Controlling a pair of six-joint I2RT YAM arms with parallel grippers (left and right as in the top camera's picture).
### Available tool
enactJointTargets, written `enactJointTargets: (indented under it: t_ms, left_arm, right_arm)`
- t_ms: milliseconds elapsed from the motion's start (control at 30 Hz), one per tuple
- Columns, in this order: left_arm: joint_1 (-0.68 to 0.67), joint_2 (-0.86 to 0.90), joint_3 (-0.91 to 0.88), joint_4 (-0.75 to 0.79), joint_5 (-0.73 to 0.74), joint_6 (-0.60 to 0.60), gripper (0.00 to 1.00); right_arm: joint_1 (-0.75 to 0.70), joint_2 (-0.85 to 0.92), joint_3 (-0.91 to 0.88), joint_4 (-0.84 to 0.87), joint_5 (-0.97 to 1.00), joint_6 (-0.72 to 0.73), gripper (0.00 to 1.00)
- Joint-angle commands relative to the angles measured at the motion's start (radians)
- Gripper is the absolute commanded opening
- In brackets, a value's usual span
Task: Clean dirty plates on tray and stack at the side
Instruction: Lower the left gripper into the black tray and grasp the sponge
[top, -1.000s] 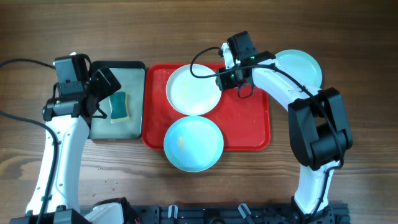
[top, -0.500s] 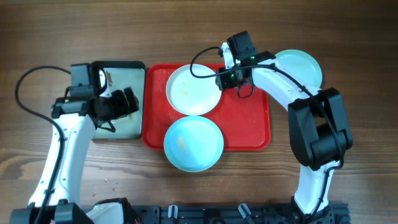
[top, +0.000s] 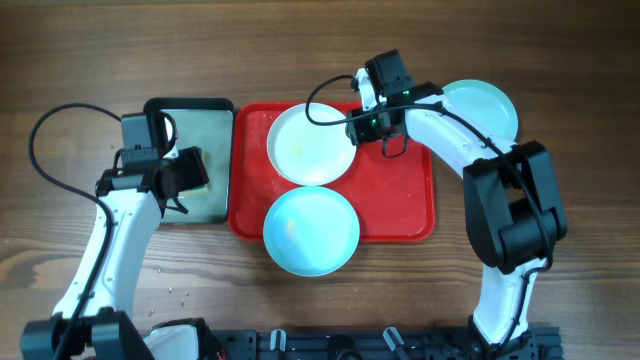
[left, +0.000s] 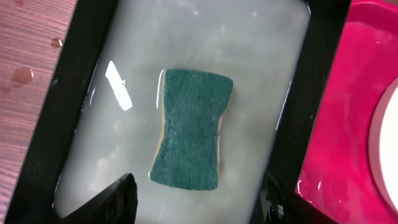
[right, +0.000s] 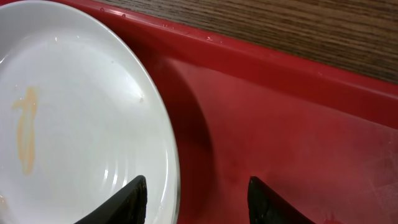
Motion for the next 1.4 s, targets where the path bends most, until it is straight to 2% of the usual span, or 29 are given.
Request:
enactJointTargets:
  t_ms: [0,200,300,400,467,533,667,700,767,833,1200,1367]
  left_arm:
    - [-0.003,0.089,0.048,-0.022,-0.005,0.046,0.61]
    - [-0.003,0.311,0.226,-0.121,0.009,0.125,0.62]
    - [-0.003,0.362,0.227,-0.112,0.005,0.129,0.56]
    - [-0.003,0.412,0.226,-0.086,-0.043,0.132,0.55]
    - [-0.003,0.427,0.226,-0.076,-0.044,0.132,0.48]
    - [-0.003,0.428,0.226,-0.068,-0.044,0.132,0.36]
    - [-0.003,0.428,0.226,-0.068,-0.044,0.132,0.27]
    - [-0.003,0.428,0.226,-0.068,-0.044,0.132,0.28]
    - [-0.003,0.428,0.226,-0.064,-0.044,0.132,0.39]
    - [-0.003,0.428,0.229,-0.059,-0.044,0.132,0.43]
    - [-0.003,0.396,0.256,-0.069,-0.044,0.131,0.42]
    - [0.009,0.396,0.258,-0.068,0.029,0.124,0.5]
  right_arm:
    - [0.0,-0.032,0.008,0.0,-0.016,0.002,0.52]
    - [0.0,-0.032,0.008,-0.001,-0.016,0.002,0.53]
    - [0.0,-0.032,0.008,-0.001,-0.016,0.002,0.52]
    - [0.0,-0.032,0.008,0.0,-0.016,0.002,0.52]
    - [0.0,-0.032,0.008,0.0,-0.016,0.002,0.53]
    - [0.0,-0.032,0.008,0.0,-0.016,0.002,0.53]
    - [0.0,-0.032,0.008,0.0,-0.016,0.002,0.53]
    - [0.0,-0.032,0.008,0.0,-0.016,0.002,0.53]
    - [0.0,-0.032,0.008,0.0,-0.016,0.002,0.53]
    - [0.0,-0.032,0.008,0.0,-0.016,0.002,0.53]
    - [0.0,-0.032,0.008,0.0,-0.016,0.002,0.53]
    - [0.0,-0.032,0.008,0.0,-0.016,0.002,0.53]
